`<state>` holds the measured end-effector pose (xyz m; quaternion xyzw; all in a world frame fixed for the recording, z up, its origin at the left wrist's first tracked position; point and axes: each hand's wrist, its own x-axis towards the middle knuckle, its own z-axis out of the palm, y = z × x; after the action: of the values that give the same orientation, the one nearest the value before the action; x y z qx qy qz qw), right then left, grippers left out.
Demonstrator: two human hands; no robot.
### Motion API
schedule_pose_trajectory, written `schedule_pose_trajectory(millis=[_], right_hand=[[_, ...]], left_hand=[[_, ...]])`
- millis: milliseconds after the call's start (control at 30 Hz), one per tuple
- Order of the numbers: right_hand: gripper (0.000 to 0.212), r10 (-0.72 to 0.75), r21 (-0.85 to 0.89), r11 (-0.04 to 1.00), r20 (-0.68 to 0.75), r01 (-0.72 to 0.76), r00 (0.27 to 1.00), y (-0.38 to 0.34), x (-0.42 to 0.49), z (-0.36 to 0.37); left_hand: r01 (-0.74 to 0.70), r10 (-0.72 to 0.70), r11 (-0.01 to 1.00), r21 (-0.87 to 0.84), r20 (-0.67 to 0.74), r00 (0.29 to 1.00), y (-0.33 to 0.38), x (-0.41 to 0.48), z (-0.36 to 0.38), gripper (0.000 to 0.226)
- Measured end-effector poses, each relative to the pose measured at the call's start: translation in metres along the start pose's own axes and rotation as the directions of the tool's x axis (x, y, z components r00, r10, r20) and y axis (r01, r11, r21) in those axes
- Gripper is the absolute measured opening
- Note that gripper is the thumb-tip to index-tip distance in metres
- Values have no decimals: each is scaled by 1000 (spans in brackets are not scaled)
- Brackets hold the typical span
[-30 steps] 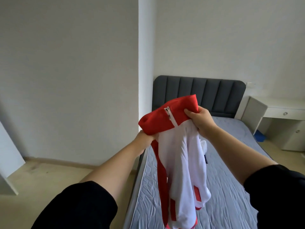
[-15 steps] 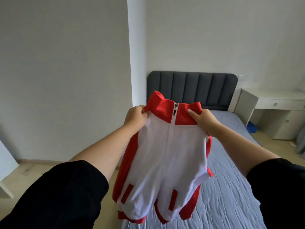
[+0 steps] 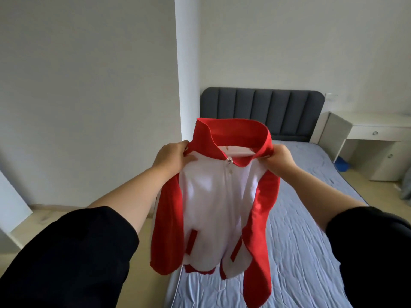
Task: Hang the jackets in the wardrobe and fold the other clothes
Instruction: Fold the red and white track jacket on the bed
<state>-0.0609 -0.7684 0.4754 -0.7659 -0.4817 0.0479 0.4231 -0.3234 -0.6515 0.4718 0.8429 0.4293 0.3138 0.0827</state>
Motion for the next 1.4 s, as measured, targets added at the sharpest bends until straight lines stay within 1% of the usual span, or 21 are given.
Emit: schedule_pose_trajectory(millis=[67, 167, 267, 367, 433, 467, 567, 633, 667, 700, 733, 767, 833, 867, 900, 933, 1000, 1067, 1133, 1233, 1400], right_hand=[[14, 45, -37, 998, 76, -42, 996, 12, -5, 3], [20, 103, 19, 994, 61, -104, 993, 30, -11, 8], [33, 188, 117, 973, 92, -198, 978, 41, -22, 9], [44, 280, 123, 944, 202, -308, 939, 57, -34, 4], [37, 331, 68, 929, 284, -363, 900, 69, -43, -1], [33, 354, 45, 921, 314, -386, 881, 76, -47, -4], [32, 438, 4, 874, 426, -485, 792, 92, -58, -13], [31, 495, -47, 825, 543, -564, 679, 103, -62, -19], [30, 511, -74, 802, 598, -592, 618, 109, -63, -21], [27, 522, -99, 787, 632, -609, 573, 117, -64, -20], [24, 532, -117, 784, 635, -610, 561, 124, -64, -16], [22, 537, -126, 795, 601, -593, 592, 133, -63, -8], [21, 515, -211, 855, 444, -473, 733, 152, -58, 17], [22, 481, -279, 872, 345, -401, 806, 163, -56, 32], [21, 433, -324, 881, 266, -343, 861, 175, -55, 50], [18, 401, -337, 887, 222, -316, 889, 190, -56, 69], [12, 379, -363, 884, 182, -296, 908, 226, -63, 106], [14, 349, -416, 869, 137, -266, 927, 271, -75, 141], [17, 329, -478, 844, 105, -243, 938, 317, -91, 174], [18, 405, -539, 791, 106, -290, 908, 384, -122, 227], [20, 512, -480, 765, 50, -429, 858, 486, -168, 314]], left_hand=[[74, -72, 997, -16, 103, 992, -4, -2, 5, 20], [253, -219, 954, -163, 204, 954, -7, -8, 20, 38], [484, -300, 780, -397, 441, 846, -14, -20, 36, 26], [639, -278, 637, -431, 645, 712, -21, -35, 55, 19], [686, -239, 573, -449, 709, 663, -22, -41, 65, 12], [711, -200, 554, -432, 761, 618, -21, -42, 68, 11], [767, -42, 554, -323, 909, 414, -18, -45, 78, 13], [777, 36, 582, -240, 962, 270, -18, -44, 87, 16], [777, 48, 595, -203, 975, 218, -20, -43, 94, 18], [772, 32, 610, -178, 979, 201, -22, -41, 103, 14], [766, -9, 617, -181, 972, 237, -24, -40, 114, 11], [740, -77, 638, -211, 939, 334, -26, -39, 129, 11], [601, -212, 760, -247, 780, 589, -30, -41, 168, 10], [523, -257, 822, -226, 672, 694, -30, -47, 191, 9], [483, -299, 855, -189, 581, 757, -30, -54, 213, 12], [474, -341, 868, -147, 518, 785, -31, -63, 237, 14], [463, -420, 886, -6, 411, 809, -38, -83, 285, 12], [434, -455, 890, 142, 353, 817, -50, -104, 337, 22], [486, -529, 849, 207, 350, 773, -65, -123, 391, 27], [594, -617, 779, 201, 413, 670, -88, -160, 471, 28], [647, -567, 762, 10, 494, 660, -125, -214, 589, 25]])
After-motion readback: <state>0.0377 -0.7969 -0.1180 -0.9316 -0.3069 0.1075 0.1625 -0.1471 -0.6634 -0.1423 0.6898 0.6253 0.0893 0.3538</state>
